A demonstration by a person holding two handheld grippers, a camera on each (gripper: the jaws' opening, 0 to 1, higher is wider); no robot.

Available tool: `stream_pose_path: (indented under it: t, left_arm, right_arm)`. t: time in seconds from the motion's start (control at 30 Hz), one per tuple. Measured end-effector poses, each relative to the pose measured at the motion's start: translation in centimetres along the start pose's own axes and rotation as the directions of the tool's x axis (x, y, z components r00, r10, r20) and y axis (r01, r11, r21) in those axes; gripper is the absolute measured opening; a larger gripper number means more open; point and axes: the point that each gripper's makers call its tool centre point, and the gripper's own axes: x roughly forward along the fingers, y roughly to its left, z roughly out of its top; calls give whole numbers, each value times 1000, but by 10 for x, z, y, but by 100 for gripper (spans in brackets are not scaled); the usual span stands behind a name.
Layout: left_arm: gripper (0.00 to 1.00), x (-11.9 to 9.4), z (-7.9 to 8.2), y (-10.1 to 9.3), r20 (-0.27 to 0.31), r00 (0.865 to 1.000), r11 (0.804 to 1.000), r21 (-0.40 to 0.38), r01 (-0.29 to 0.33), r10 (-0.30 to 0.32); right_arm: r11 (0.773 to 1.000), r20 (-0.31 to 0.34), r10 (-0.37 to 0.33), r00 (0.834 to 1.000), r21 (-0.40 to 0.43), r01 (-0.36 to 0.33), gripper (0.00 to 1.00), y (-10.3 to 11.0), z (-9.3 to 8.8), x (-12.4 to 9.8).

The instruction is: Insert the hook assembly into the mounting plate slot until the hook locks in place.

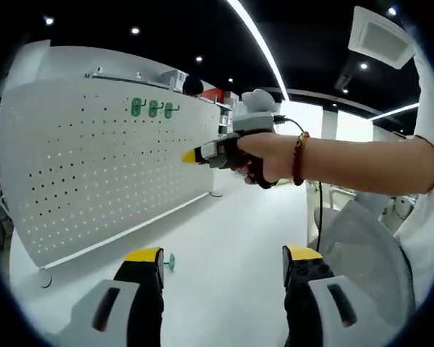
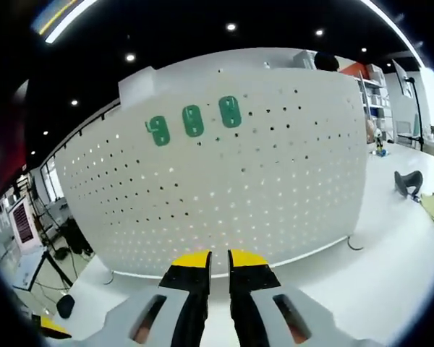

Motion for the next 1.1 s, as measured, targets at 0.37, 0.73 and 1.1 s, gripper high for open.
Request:
stream_pose_path:
  t: [0.37,0.73,1.1]
  left_arm:
    - [67,7,-4,-4,-28,1000,1000,-12,2,-3]
    - [68,8,-7,-6,-37,999,1000,-16,4,-5]
    - [67,8,-13,-4,-56,998,1000,-28,-12,11]
  right_arm:
    - [999,-73,41,996,24,-40,8,-1,-30,4]
    - [992,-135,127,983,11,-127,9,4,-61,10]
    - [968,-246,239,939,-10,-249,11,20,-99,14]
